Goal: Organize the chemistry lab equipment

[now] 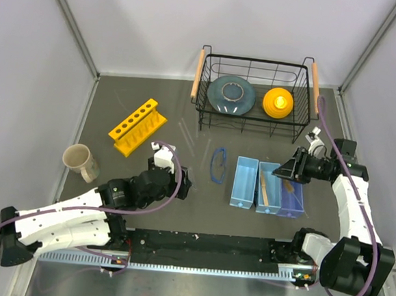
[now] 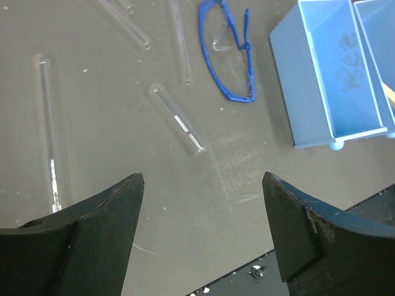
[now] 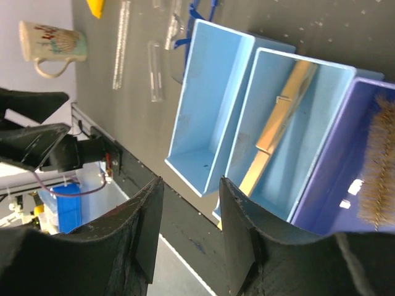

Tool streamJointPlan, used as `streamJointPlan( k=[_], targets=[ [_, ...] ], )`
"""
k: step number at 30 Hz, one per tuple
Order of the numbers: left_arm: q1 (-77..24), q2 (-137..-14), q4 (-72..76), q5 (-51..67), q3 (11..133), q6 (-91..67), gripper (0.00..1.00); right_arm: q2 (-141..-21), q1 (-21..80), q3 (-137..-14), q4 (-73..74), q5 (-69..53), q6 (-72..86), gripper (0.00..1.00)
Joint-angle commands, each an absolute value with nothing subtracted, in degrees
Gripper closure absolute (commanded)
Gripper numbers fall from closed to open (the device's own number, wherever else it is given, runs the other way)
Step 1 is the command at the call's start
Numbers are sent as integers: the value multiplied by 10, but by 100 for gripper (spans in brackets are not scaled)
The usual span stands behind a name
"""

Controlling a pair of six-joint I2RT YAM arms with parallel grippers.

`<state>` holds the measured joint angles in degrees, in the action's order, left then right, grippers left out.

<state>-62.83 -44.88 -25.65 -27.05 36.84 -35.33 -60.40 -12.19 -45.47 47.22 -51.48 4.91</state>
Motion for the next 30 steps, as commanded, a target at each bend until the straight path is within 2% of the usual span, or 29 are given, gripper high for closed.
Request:
streamJointPlan(
  k=[1, 5, 11, 17, 25, 30],
  targets=[
    [-593, -456, -279, -255, 393, -340, 17, -605, -140, -493, 450, -605, 12, 58],
    [-516, -459, -273, -178, 377, -332, 17, -618, -147, -504, 450, -627, 5, 57],
    [-452, -474, -263, -103, 367, -318, 17, -642, -160, -519, 450, -664, -20, 49],
    [-436, -510, -246, -63, 367, -317, 17, -664, -177, -541, 451, -705, -62, 42],
    [-436, -565, -225, -23, 383, -323, 18, -651, -178, -522, 450, -674, -162, 37],
    [-436, -593, -219, -14, 404, -331, 18, -604, -192, -494, 447, -660, -211, 27]
  ],
)
